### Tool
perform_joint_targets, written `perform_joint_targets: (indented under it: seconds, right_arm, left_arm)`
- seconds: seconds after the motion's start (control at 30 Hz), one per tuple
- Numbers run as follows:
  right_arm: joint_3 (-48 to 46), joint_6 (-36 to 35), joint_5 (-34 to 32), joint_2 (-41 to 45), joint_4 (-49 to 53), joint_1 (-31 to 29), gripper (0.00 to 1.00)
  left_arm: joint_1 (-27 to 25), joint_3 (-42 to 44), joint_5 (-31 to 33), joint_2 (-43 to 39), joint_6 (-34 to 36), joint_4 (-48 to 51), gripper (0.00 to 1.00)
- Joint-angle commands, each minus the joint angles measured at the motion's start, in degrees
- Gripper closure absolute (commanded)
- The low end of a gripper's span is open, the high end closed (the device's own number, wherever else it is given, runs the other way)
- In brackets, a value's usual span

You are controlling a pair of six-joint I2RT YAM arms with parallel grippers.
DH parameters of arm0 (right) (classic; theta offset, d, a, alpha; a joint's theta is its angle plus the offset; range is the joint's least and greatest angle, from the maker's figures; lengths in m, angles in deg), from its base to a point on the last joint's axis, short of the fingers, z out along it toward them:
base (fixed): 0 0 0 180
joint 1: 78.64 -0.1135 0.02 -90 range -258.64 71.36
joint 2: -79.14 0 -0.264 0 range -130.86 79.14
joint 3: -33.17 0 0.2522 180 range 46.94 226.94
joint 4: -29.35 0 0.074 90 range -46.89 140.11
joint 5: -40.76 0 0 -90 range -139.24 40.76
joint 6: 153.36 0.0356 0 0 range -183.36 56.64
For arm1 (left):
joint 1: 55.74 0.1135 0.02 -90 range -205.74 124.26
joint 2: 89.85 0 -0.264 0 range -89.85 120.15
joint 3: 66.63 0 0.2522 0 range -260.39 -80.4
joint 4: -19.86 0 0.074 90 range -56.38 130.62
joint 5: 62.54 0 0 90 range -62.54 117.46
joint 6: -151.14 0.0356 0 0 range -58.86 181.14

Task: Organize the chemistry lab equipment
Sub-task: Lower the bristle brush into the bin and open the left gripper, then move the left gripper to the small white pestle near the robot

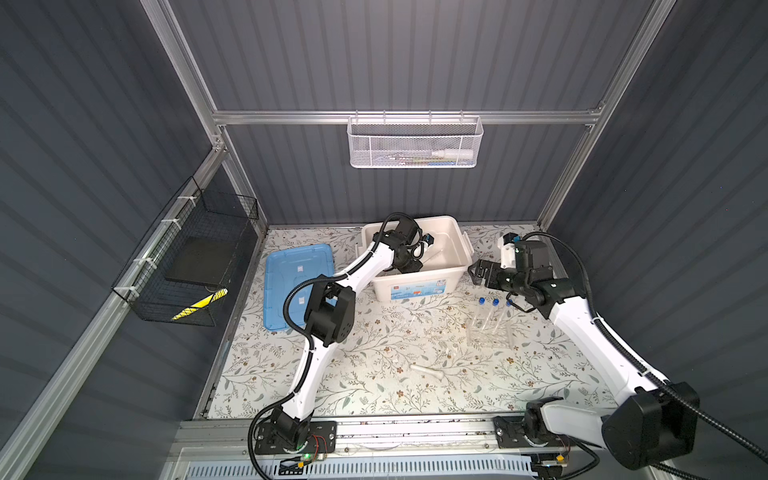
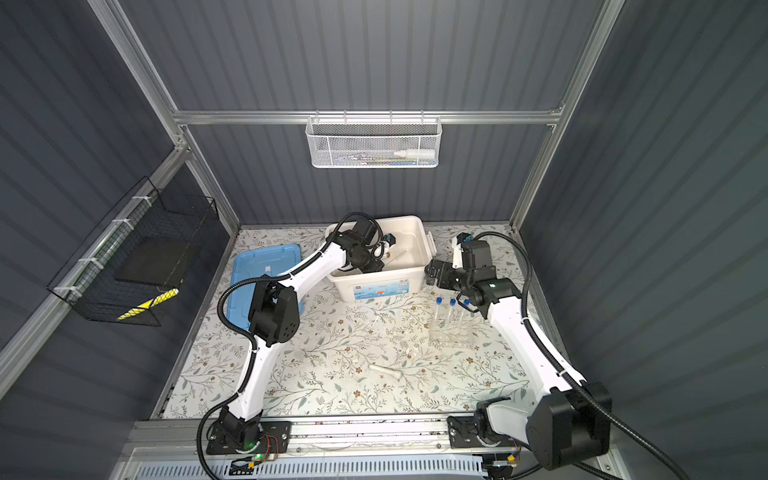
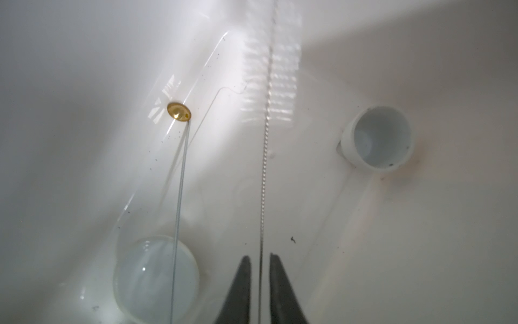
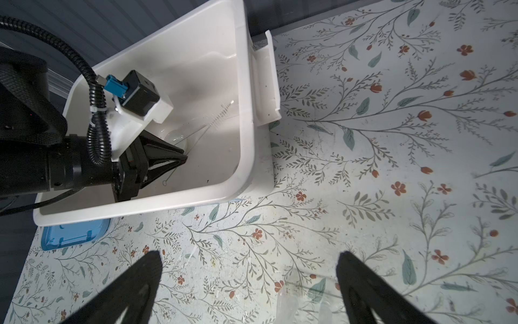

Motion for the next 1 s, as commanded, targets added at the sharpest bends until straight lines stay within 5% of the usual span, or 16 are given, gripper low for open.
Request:
perform_joint_targets:
  seconds: [0.0, 0.13, 0.43, 0.7, 0.97]
  right_arm:
    - [-0.01, 0.09, -0.84, 1.10, -0.07, 0.30, 0.01]
    - [-0.72, 0.10, -1.12, 2.20, -0.09, 0.30, 0.01]
    - [-2.07, -0.19, -1.73, 4.79, 0.59, 0.31, 0.01]
    - [-3.32, -0.25, -2.97, 6.44, 1.21, 0.39, 0.01]
    - [-2.97, -0.87, -4.56, 8.21, 2.58, 0.47, 0.01]
  left_arm:
    - [-0.15, -2.23, -1.03, -1.63, -1.84, 0.10, 0.67]
    - [-0.23, -1.33, -1.34, -5.33, -2.54, -1.83, 0.37]
    - [-0.33, 5.10, -4.75, -18.81, -4.98, -9.90, 0.03]
    - [-2.94, 22.19, -7.60, -35.75, -1.18, -19.33, 0.00]
    - [-12.50, 41.13, -3.03, -48.74, 5.06, -17.91, 0.00]
